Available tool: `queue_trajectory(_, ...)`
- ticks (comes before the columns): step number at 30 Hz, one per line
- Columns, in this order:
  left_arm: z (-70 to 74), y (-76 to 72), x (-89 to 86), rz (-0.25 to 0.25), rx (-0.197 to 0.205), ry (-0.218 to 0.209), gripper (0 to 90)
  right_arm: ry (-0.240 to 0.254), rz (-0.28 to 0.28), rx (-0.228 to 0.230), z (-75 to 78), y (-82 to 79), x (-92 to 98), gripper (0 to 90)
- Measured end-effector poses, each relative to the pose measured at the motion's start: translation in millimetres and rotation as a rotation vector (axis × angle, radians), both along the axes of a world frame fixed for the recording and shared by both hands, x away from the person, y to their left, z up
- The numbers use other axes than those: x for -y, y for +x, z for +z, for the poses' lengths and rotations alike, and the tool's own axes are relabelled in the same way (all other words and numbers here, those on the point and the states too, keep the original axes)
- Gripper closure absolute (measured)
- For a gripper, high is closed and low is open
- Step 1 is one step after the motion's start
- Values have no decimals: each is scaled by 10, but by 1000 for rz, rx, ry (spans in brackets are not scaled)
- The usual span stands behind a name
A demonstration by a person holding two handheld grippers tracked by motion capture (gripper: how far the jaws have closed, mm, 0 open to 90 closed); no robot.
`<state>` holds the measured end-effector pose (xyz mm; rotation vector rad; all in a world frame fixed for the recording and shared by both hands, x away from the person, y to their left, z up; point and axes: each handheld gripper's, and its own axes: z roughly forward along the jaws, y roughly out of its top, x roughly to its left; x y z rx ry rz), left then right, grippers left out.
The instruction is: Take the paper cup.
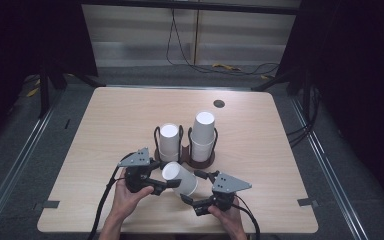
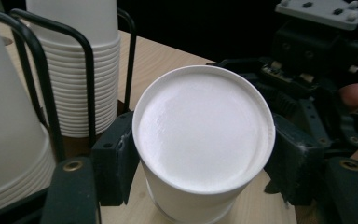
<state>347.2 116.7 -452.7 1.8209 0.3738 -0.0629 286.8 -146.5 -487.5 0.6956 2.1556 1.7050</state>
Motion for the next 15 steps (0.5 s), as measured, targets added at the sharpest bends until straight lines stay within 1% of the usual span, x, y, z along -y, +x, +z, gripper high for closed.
queue_trajectory(4, 19, -12, 22, -10, 2, 5, 335, 3, 10, -4, -24, 43, -33, 128)
queue_trajectory(6, 21, -14, 27, -14, 2, 2, 335, -2, 5, -6, -30, 49, -42, 129)
queue_trajectory(7, 20, -17, 33, -13, -1, 1, 335, 0, 12, -10, -40, 60, -48, 128)
queue_trajectory(9, 19, -23, 46, -18, -4, 9, 335, -2, 17, -12, -58, 73, -63, 128)
queue_trajectory(10, 17, -26, 53, -20, -6, 1, 335, 3, 18, -15, -62, 74, -70, 129)
queue_trajectory(13, 24, -29, 51, -19, -5, 6, 336, 10, 17, -12, -73, 70, -85, 130)
queue_trajectory(15, 29, -25, 51, -27, -4, 2, 336, 7, 14, -8, -86, 76, -105, 132)
